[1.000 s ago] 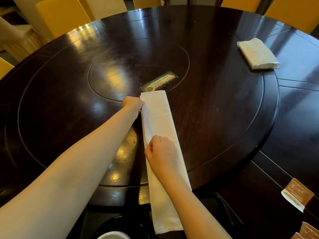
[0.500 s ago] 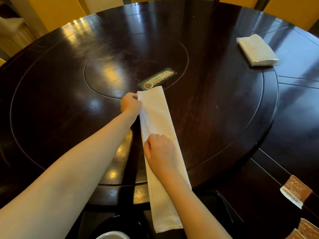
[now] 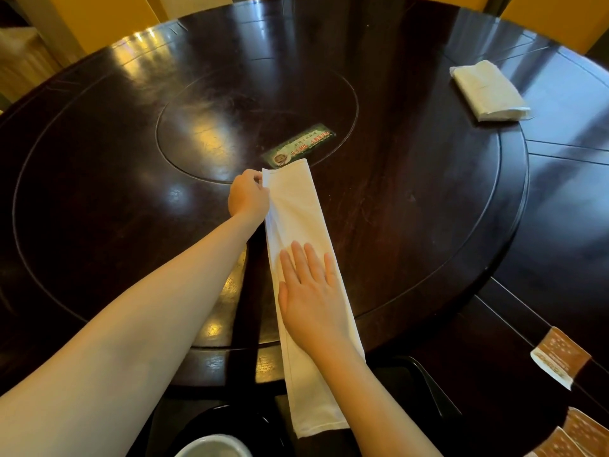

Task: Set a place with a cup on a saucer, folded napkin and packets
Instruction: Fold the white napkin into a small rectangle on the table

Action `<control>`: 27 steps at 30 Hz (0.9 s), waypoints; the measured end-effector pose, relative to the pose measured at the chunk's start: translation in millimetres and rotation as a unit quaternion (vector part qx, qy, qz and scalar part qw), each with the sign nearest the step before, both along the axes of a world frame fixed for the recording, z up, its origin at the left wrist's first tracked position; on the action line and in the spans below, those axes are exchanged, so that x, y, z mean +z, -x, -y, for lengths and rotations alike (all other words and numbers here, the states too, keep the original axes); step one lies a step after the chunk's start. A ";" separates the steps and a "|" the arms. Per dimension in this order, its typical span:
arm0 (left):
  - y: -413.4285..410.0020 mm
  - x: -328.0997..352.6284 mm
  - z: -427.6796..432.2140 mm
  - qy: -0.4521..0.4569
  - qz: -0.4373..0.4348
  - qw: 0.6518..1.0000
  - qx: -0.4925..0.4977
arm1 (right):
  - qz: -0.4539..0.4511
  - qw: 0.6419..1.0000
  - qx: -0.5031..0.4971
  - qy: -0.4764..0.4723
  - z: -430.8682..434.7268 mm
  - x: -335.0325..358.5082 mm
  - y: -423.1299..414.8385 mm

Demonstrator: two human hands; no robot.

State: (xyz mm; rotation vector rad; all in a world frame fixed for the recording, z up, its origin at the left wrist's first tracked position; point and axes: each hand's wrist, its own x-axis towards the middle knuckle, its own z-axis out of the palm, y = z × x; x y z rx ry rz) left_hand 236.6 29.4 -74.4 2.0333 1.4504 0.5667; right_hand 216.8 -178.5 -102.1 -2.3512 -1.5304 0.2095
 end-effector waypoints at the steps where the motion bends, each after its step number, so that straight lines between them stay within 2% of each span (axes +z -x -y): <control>1: 0.2 0.6 0.1 -0.002 0.002 1.000 0.002 | 0.001 1.000 0.006 0.005 -0.3 -0.8 0.0; 5: 1.4 1.8 10.0 -0.031 0.009 0.999 -0.004 | -0.001 1.000 0.011 0.003 0.5 -0.7 -0.9; 7: 3.7 0.4 19.7 -0.121 -0.018 0.992 -0.043 | -0.002 1.000 0.014 0.002 0.3 0.1 -0.9; 9: -0.6 -0.4 32.5 -0.204 -0.035 0.964 -0.168 | -0.007 1.000 0.018 0.000 -0.1 1.5 -1.9; 10: -5.8 -0.9 39.6 -0.208 -0.031 0.945 -0.251 | -0.010 1.000 0.021 0.000 -0.3 2.1 -2.6; 12: -17.9 -5.0 51.7 -0.169 -0.056 0.902 -0.392 | -0.016 1.000 0.026 0.003 -0.7 3.5 -3.3; 14: -25.4 -14.8 55.2 -0.131 -0.139 0.867 -0.460 | -0.017 1.000 0.024 0.001 0.1 4.8 -2.9; 16: -26.6 -25.0 48.6 -0.136 -0.217 0.839 -0.479 | -0.013 1.000 0.017 -0.010 0.4 6.1 -1.8; 18: -26.7 -29.5 37.3 -0.152 -0.238 0.834 -0.474 | -0.008 1.000 0.017 -0.010 0.1 5.1 -0.7; 24: -37.1 -31.3 5.4 -0.160 -0.233 0.870 -0.404 | -0.005 1.000 0.017 0.004 0.3 1.9 0.4; 27: -41.0 -32.7 -2.3 -0.169 -0.235 0.873 -0.393 | -0.003 1.000 0.012 0.005 0.0 2.1 1.4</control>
